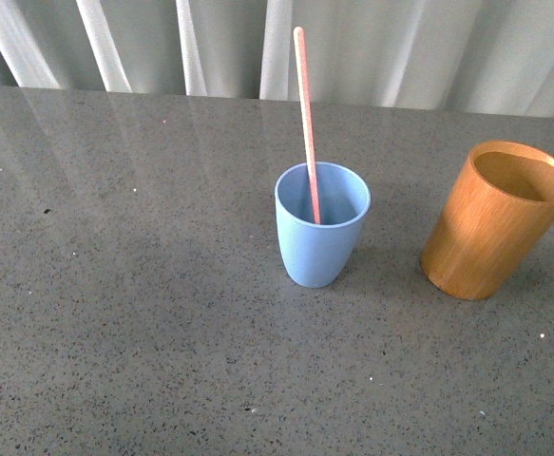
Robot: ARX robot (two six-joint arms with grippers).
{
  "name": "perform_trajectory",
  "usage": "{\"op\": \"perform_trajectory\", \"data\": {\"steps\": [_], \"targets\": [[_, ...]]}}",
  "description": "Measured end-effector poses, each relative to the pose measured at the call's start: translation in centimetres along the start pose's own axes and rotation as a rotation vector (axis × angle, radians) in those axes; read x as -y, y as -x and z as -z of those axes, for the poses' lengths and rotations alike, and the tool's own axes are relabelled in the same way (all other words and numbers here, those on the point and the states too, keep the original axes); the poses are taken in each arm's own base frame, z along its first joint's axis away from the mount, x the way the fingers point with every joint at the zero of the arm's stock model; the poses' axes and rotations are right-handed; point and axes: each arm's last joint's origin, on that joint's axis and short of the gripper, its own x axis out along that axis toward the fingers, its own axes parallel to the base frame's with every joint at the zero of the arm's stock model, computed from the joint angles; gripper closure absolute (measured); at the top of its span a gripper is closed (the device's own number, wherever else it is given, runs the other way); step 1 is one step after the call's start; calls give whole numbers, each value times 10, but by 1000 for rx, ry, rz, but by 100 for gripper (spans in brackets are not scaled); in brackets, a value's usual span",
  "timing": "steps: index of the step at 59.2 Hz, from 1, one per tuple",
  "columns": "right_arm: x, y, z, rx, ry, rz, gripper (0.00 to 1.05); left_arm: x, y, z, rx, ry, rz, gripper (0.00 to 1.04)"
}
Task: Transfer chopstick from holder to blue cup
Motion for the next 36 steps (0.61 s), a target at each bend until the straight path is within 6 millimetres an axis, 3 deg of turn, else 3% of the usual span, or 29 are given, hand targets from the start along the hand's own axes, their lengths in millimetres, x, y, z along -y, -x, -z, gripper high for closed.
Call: {"op": "perform_trajectory", "data": {"steps": [6,15,36], "targets": [[0,4,5,-7,8,0,78,0,0,0,0,0,0,7],[0,8,9,-5,11,0,104,0,0,0,0,0,0,7],[0,16,10,25,14,0,104,0,0,0,0,0,0,7]]}}
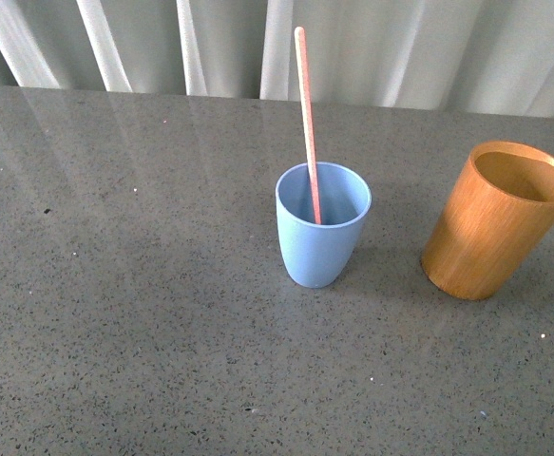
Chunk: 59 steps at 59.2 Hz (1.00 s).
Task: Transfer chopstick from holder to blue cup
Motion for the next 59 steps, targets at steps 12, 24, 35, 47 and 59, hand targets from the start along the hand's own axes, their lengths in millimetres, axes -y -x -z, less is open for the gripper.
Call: {"op": "perform_trajectory", "data": {"steps": [12,24,35,47,59], "targets": [[0,3,0,0,0,0,104,0,0,0,0,0,0,7],[0,15,3,-5,0,0,104,0,0,0,1,0,0,7],[0,15,3,-7,0,0,104,0,0,0,1,0,0,7],[0,15,3,-8,0,0,76,0,0,0,1,0,0,7],[0,15,3,-8,0,0,40,0,0,0,1,0,0,7]]}}
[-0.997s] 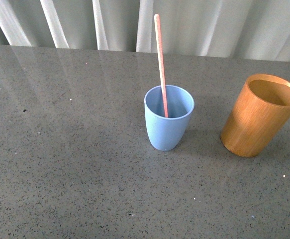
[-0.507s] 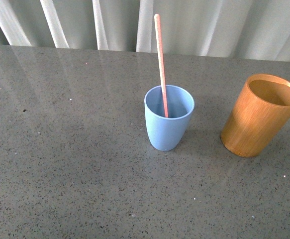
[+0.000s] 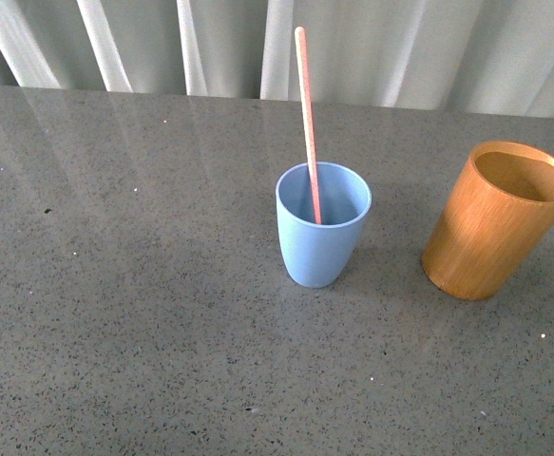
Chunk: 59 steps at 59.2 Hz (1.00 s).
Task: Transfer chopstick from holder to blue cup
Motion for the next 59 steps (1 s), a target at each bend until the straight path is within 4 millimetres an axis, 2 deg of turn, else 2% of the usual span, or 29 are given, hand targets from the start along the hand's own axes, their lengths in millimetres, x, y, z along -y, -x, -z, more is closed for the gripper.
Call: {"op": "perform_trajectory", "data": {"steps": [12,16,59], "targets": [[0,0,0,0,-1,0,8,0,0,0,0,0,0,7],[0,0,0,0,0,0,10,0,0,0,0,0,0,7],[0,0,0,0,0,0,10,0,0,0,0,0,0,7]]}}
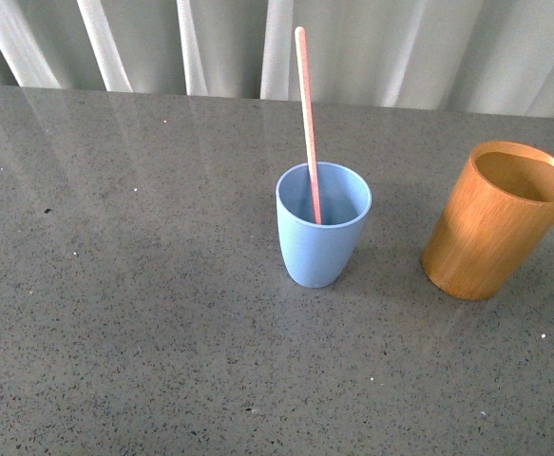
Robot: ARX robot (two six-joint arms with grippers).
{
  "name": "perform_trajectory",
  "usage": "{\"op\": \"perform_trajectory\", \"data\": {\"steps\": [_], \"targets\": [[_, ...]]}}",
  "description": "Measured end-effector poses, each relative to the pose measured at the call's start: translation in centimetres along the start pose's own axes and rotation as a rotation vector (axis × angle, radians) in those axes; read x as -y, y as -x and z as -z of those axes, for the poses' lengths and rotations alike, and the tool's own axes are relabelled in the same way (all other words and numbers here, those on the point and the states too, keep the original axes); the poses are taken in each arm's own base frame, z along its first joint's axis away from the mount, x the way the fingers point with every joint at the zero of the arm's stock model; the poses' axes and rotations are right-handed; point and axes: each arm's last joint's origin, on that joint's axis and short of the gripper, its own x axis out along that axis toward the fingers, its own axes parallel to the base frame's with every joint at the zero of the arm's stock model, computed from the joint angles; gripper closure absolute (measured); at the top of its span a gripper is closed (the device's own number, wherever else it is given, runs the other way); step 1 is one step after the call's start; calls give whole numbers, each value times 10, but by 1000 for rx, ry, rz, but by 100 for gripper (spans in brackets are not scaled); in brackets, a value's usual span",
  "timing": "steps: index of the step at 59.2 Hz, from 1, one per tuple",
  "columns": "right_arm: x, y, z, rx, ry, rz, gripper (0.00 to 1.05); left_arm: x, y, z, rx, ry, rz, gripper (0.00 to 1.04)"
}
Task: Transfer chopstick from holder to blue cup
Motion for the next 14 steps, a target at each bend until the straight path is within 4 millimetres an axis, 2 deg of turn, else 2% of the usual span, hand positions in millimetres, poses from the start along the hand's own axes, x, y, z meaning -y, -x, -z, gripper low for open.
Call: {"op": "perform_trajectory", "data": {"steps": [14], "targets": [[0,0,0,0,0,0,10,0,0,0,0,0,0,7]]}}
